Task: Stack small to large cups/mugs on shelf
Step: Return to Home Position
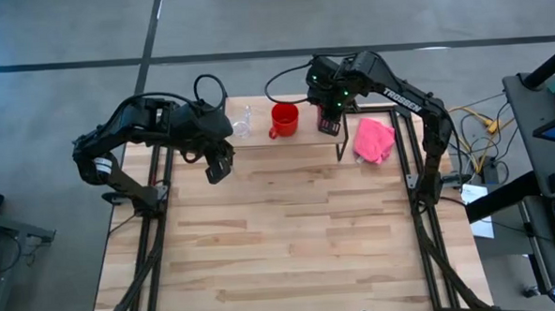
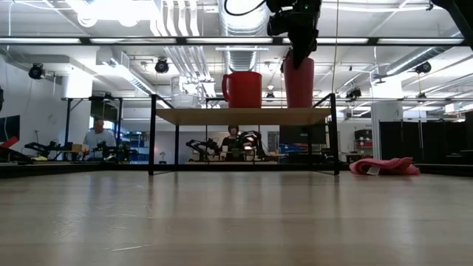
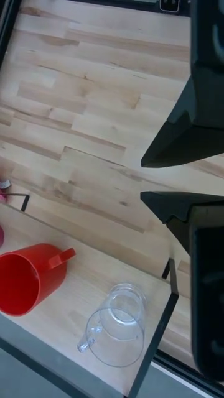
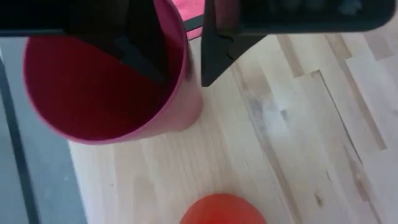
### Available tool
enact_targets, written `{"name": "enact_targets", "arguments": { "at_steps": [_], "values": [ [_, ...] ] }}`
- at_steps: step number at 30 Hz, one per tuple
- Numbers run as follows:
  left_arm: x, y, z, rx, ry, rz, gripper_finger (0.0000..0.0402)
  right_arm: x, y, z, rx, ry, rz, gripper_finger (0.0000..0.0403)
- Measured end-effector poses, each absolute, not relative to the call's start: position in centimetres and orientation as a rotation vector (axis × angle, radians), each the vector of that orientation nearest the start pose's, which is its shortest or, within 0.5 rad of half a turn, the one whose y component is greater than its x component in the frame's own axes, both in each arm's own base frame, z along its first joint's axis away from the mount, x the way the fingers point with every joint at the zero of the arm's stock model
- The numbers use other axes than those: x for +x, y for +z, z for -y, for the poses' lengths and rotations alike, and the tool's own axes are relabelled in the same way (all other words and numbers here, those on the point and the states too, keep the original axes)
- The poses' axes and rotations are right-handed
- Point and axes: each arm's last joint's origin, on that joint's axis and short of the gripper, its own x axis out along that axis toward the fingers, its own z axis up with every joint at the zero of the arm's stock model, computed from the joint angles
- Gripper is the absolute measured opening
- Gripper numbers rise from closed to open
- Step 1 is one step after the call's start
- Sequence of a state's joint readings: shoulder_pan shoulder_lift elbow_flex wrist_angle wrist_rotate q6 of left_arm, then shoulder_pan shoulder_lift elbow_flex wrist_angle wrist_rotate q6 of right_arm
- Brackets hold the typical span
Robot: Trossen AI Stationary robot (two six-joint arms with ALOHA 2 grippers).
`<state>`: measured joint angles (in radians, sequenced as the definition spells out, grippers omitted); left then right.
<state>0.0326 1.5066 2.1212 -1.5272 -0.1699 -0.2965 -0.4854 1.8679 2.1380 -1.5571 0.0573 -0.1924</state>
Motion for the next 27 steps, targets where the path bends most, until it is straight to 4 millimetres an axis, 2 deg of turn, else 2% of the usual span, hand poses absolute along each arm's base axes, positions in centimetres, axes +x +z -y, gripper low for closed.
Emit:
{"name": "enact_targets", "arguments": {
  "at_steps": [7, 14, 19, 27],
  "values": [
    [22.7, 48.1, -1.2, -0.198, 0.315, -0.878, 0.0058, 30.5, 38.8, 16.4, 0.088, -0.36, -1.288, 0.0125],
    [22.7, 48.1, -1.2, -0.198, 0.315, -0.878, 0.0058, 29.2, 40.1, 15.7, 0.099, -0.379, -1.26, 0.0133],
    [22.7, 48.1, -1.2, -0.198, 0.315, -0.878, 0.0058, 26.9, 42.6, 14.4, 0.104, -0.406, -1.189, 0.0123],
    [22.7, 48.1, -1.2, -0.194, 0.313, -0.88, 0.0058, 21.5, 48.7, 11.3, 0.198, -0.523, -0.901, 0.0111]
  ]
}}
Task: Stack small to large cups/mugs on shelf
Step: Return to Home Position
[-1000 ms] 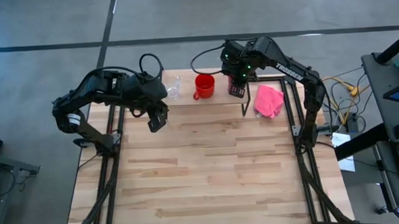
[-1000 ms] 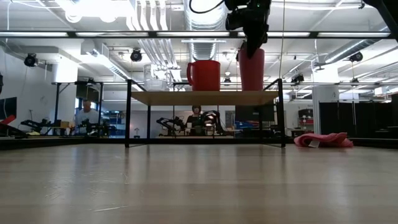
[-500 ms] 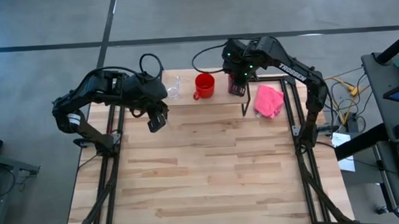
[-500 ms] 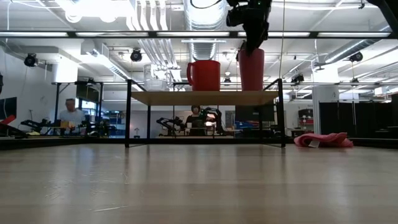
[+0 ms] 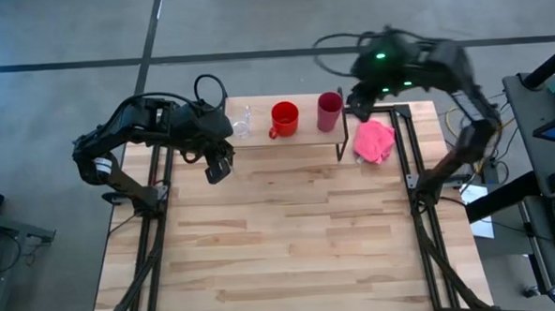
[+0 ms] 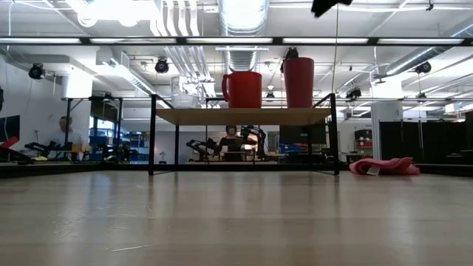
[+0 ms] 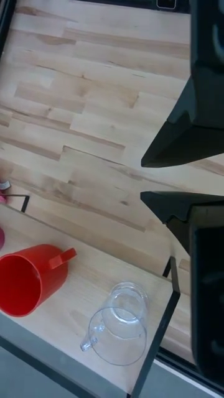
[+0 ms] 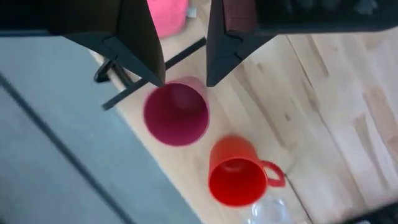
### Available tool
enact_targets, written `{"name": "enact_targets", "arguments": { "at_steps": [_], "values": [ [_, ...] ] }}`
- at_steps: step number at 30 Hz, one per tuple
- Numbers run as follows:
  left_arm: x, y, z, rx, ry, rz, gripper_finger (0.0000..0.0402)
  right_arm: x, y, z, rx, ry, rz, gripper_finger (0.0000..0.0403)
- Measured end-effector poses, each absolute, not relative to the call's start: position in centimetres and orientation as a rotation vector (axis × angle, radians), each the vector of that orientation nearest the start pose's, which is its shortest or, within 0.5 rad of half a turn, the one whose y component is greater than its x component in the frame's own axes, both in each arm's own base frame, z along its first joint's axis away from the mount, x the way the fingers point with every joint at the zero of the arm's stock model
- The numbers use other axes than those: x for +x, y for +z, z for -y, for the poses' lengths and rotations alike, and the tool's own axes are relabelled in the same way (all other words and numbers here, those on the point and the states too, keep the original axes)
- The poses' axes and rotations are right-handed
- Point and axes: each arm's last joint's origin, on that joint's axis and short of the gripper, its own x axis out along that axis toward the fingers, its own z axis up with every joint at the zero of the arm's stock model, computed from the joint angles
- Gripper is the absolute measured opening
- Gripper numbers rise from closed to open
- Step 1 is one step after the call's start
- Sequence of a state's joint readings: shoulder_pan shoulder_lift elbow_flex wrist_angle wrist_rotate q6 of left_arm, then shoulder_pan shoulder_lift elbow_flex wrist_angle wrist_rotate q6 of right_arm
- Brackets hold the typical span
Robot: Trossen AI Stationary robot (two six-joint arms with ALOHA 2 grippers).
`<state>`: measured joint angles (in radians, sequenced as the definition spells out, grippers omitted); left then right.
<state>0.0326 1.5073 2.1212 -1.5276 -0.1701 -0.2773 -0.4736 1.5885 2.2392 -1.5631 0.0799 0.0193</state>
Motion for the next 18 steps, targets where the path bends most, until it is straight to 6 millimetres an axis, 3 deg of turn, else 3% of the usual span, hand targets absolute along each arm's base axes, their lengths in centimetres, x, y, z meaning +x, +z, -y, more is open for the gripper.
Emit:
{"name": "enact_targets", "arguments": {
  "at_steps": [6, 9, 18],
  "values": [
    [22.8, 47.9, -1.2, -0.194, 0.32, -0.892, 0.0058, 16.7, 51.3, 8.8, 0.277, -0.566, -0.746, 0.0113],
    [22.3, 48.1, -1.4, -0.235, 0.41, -0.878, 0.0058, 14.5, 51.9, 7.6, 0.27, -0.563, -0.7, 0.0112],
    [16.7, 49.8, -1.5, -0.318, 0.53, -0.673, 0.0058, 9.2, 51.9, 3.9, 0.224, -0.406, -0.49, 0.0111]
  ]
}}
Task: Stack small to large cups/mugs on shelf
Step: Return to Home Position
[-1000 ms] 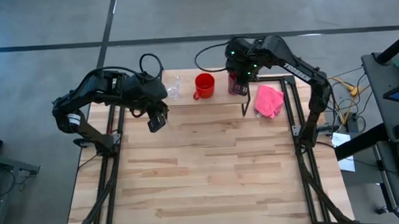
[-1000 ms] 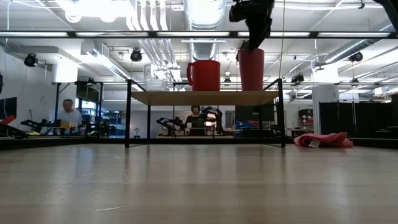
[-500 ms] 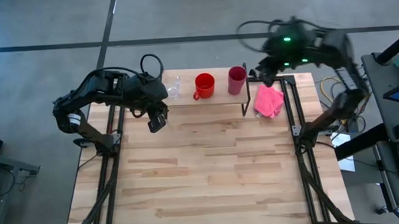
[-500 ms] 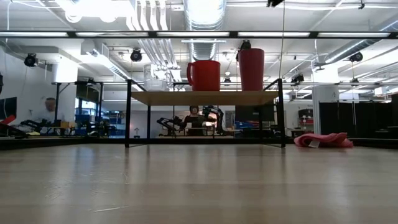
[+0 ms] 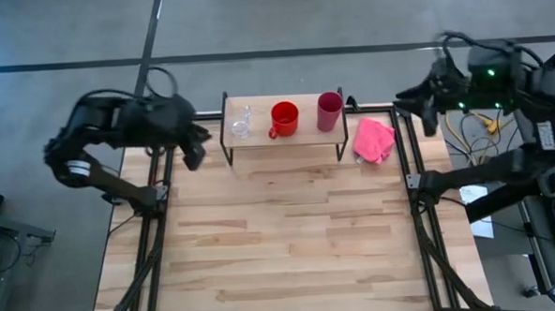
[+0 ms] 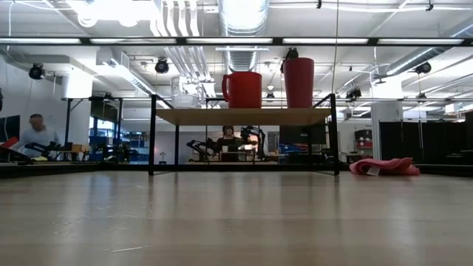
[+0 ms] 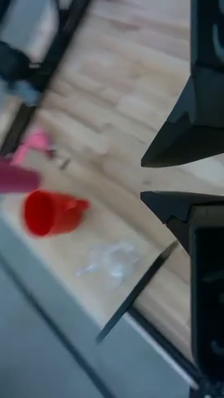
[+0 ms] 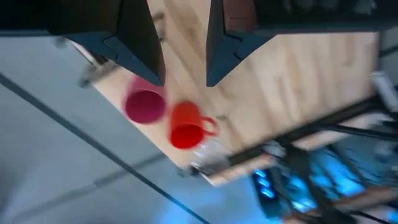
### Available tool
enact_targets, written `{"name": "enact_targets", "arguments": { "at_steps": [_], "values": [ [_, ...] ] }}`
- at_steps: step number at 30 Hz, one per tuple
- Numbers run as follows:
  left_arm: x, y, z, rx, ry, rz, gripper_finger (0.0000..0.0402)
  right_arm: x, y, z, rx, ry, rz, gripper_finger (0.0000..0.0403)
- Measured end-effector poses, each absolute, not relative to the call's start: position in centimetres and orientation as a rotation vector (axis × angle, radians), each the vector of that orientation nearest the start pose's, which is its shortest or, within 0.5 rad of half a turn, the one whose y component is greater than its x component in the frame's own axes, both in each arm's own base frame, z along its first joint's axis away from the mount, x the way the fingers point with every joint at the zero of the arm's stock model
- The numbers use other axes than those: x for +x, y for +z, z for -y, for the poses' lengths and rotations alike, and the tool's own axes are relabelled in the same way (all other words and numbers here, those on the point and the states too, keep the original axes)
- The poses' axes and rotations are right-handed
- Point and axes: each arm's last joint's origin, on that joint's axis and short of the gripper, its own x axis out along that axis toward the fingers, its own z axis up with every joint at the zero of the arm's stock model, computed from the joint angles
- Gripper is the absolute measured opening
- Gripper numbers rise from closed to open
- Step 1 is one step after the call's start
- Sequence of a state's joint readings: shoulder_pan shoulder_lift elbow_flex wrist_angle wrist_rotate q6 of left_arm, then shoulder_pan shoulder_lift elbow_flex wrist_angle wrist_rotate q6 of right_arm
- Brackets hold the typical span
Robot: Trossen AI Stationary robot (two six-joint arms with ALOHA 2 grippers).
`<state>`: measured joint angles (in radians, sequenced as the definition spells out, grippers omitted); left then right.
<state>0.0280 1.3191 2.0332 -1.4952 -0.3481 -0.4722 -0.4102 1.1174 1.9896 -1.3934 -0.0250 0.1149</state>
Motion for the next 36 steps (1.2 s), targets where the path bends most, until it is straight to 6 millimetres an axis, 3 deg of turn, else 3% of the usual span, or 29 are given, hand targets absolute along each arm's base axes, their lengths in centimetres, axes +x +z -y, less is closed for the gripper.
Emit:
{"name": "enact_targets", "arguments": {
  "at_steps": [6, 10, 16, 20, 26, 36],
  "values": [
    [12.8, 50.4, -1.5, -0.339, 0.524, -0.418, 0.0058, 8.1, 49.2, 2.8, 0.235, -0.243, -0.365, 0.0109],
    [11.8, 49.4, -1.4, -0.331, 0.475, -0.314, 0.0058, 8.0, 46.8, 2.6, 0.285, -0.195, -0.319, 0.0105],
    [11.1, 45.9, -1.4, -0.344, 0.473, -0.301, 0.0058, 9.1, 43.0, 2.7, 0.3, -0.097, -0.237, 0.0107],
    [11.1, 43.6, -1.4, -0.38, 0.464, -0.231, 0.0058, 10.1, 40.6, 2.9, 0.299, 0.02, -0.151, 0.0105],
    [10.0, 40.1, -1.1, -0.413, 0.36, -0.096, 0.0058, 10.6, 36.9, 2.9, 0.348, 0.06, -0.135, 0.01],
    [7.7, 33.5, -1.0, -0.455, 0.304, 0.021, 0.0058, 10.3, 33.1, 2.2, 0.204, 0.34, 0.114, 0.0101]
  ]
}}
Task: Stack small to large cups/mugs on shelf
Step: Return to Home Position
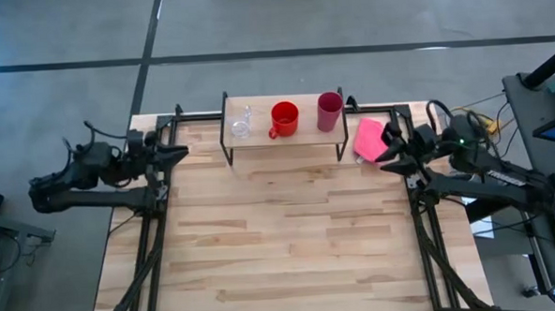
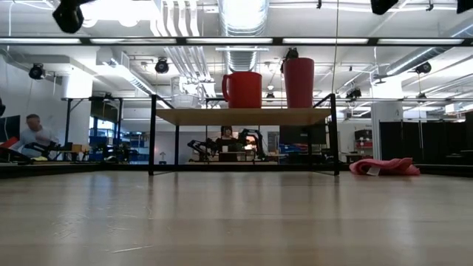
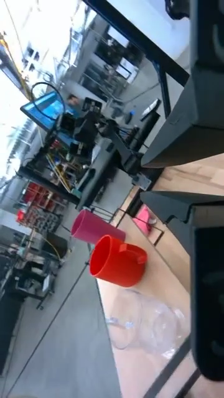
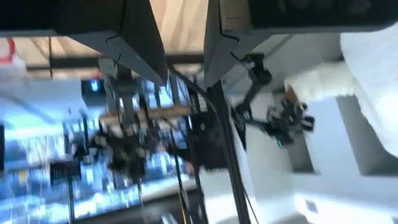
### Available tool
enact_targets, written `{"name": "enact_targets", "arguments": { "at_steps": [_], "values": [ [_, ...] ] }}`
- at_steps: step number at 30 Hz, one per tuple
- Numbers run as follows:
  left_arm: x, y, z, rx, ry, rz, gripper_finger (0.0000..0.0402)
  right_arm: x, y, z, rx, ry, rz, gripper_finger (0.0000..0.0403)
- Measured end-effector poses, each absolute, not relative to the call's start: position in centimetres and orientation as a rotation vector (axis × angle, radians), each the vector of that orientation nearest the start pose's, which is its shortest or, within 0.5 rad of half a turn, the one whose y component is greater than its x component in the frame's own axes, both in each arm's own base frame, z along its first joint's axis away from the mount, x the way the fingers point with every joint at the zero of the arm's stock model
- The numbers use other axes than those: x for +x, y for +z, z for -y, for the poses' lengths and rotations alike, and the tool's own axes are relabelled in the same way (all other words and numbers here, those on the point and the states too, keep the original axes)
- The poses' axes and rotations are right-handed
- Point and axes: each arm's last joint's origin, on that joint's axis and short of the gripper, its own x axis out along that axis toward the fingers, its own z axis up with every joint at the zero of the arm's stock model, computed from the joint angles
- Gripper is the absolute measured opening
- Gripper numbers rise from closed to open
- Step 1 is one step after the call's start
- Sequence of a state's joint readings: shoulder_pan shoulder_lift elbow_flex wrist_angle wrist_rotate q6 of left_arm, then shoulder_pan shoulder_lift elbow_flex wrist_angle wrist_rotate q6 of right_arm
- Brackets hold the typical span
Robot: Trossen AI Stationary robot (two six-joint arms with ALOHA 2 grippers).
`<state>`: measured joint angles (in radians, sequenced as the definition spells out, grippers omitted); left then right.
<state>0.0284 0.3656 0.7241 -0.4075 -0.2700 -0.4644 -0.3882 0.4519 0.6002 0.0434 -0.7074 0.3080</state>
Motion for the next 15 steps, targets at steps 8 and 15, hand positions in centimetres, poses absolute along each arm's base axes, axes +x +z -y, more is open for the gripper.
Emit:
{"name": "enact_targets", "arguments": {
  "at_steps": [8, 15],
  "values": [
    [6.9, 29.6, -1.0, -0.449, 0.27, 0.153, 0.0058, 10.9, 28.6, 2.4, 0.284, 0.386, 0.243, 0.0096],
    [7.3, 26.6, -1.0, -0.474, 0.261, 0.191, 0.0058, 11.2, 24.6, 2.4, 0.369, 0.422, 0.304, 0.0094]
  ]
}}
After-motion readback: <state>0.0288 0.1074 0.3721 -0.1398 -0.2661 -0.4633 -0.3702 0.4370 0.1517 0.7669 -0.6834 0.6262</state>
